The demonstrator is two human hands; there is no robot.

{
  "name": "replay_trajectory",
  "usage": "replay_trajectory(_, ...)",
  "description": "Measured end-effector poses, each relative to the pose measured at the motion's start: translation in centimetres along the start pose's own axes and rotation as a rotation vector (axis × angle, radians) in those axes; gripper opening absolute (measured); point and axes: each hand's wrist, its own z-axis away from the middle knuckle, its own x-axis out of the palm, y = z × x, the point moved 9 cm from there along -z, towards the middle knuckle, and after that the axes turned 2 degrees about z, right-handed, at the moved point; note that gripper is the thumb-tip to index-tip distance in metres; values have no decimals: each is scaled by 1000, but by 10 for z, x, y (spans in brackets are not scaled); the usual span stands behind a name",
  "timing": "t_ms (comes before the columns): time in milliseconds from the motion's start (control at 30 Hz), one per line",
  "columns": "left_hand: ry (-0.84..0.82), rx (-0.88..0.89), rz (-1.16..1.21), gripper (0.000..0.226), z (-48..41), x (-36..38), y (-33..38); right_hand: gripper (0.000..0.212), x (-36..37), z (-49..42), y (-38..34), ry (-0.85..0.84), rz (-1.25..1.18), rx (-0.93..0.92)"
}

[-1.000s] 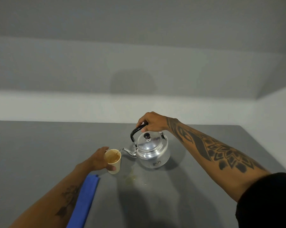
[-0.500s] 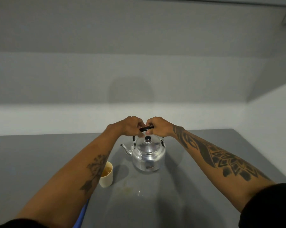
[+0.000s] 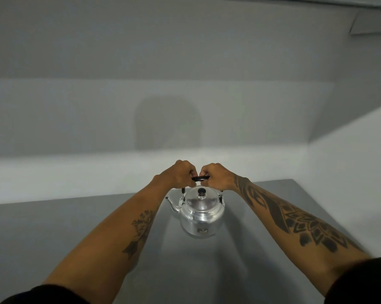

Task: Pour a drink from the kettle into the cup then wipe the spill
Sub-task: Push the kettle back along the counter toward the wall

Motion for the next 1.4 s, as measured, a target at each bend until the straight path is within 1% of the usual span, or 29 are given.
replay_trajectory(167,-18,13,13,19,-43,18,9,12,-8,-20,40,-29,8,20)
replay_trajectory(600,-28,-86,-10,17,-130,37,-14,16,-4,-92,101,-97,50,32)
replay_trajectory(800,-18,-109,-22,20,-150,50,-26,17,6,-110,119,-117,40,47)
replay_trajectory(1000,18,-117,-15,20,-158,59,-36,12,9,-118,126,-91,57,38)
replay_trajectory(1100,34,-124,-11,21,-160,60,-39,15,9,-119,127,-80,74,37)
replay_trajectory(1167,33,-131,-1,21,-160,60,-41,12,9,-119,128,-74,88,37)
replay_trajectory(1233,9,-140,5,29,-159,63,-42,10,9,-117,129,-75,103,39)
replay_trajectory(1300,-16,-157,20,43,-154,63,-46,11,9,-116,130,-94,101,53)
replay_trajectory(1367,-2,-176,25,52,-142,58,-53,12,10,-113,130,-130,93,71)
replay_trajectory(1400,16,-177,7,55,-135,53,-56,16,10,-112,130,-143,89,79)
